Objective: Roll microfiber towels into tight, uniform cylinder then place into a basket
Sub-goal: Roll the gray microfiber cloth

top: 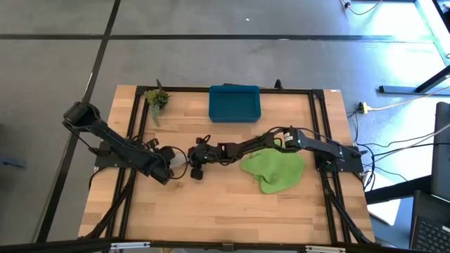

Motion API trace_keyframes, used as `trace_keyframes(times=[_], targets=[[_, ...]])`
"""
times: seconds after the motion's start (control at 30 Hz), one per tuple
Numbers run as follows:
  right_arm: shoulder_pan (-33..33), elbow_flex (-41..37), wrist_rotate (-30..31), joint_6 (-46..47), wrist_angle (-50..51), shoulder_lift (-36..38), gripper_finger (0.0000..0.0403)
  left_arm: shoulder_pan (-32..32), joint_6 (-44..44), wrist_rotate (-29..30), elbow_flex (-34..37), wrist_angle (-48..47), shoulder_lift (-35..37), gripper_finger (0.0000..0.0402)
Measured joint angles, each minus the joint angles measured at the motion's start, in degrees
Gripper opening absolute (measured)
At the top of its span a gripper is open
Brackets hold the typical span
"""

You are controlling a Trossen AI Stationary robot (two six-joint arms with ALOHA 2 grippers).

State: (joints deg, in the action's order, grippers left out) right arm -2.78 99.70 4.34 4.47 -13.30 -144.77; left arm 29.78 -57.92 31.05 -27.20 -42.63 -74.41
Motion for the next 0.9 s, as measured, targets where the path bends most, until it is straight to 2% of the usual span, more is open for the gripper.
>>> trace_keyframes(times=[0.57,0.9], targets=[[0.05,0.02,-0.04,-0.02,-0.07,0.0,0.0091,0.0,-0.1,-1.0,-0.08,-0.09,0.03,0.0056],[0.05,0.04,-0.04,-0.02,-0.07,0.0,0.0091,-0.23,-3.01,-1.4,-0.13,-0.62,0.11,0.0098]])
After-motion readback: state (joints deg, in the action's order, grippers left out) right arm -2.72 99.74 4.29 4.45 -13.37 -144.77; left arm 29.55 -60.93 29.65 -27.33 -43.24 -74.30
